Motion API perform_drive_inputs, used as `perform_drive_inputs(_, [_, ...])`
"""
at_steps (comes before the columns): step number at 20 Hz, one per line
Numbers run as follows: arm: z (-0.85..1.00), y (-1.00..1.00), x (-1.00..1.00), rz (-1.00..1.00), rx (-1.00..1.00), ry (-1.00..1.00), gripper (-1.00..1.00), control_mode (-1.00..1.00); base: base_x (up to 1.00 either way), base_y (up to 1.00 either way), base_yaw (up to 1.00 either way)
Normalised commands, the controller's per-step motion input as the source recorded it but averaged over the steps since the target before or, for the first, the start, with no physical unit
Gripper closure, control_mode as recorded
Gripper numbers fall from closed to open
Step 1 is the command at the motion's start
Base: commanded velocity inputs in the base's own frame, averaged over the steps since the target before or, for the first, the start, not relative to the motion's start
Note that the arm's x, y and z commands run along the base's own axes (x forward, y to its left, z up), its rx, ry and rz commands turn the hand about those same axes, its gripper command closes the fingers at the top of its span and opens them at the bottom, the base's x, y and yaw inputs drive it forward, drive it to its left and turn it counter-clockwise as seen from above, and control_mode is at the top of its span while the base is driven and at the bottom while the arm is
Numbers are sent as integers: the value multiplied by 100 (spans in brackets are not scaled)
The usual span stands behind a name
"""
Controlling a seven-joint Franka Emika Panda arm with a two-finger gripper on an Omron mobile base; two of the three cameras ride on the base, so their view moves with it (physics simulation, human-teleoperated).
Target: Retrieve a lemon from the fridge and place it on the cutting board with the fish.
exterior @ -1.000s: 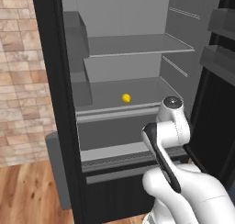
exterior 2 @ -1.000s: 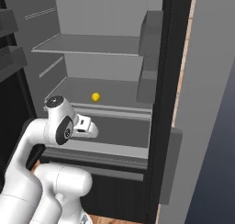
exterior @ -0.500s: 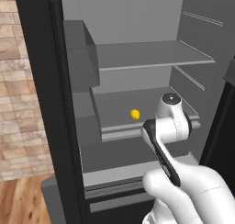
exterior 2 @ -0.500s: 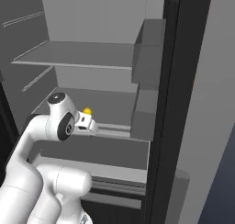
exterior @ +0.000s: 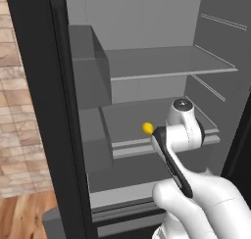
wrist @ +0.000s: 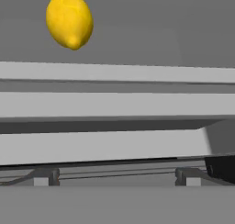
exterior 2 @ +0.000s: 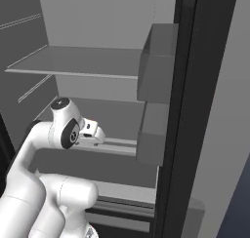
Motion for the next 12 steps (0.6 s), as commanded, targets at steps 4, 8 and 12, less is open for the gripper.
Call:
perform_drive_inputs(4, [0, 0, 0, 0, 0, 0, -100, 100, 26, 7, 0])
perform_drive_inputs(8, [0, 0, 0, 0, 0, 0, -100, 100, 40, 11, 0])
perform_drive_inputs(12, [0, 0, 0, 0, 0, 0, -100, 100, 46, 13, 0])
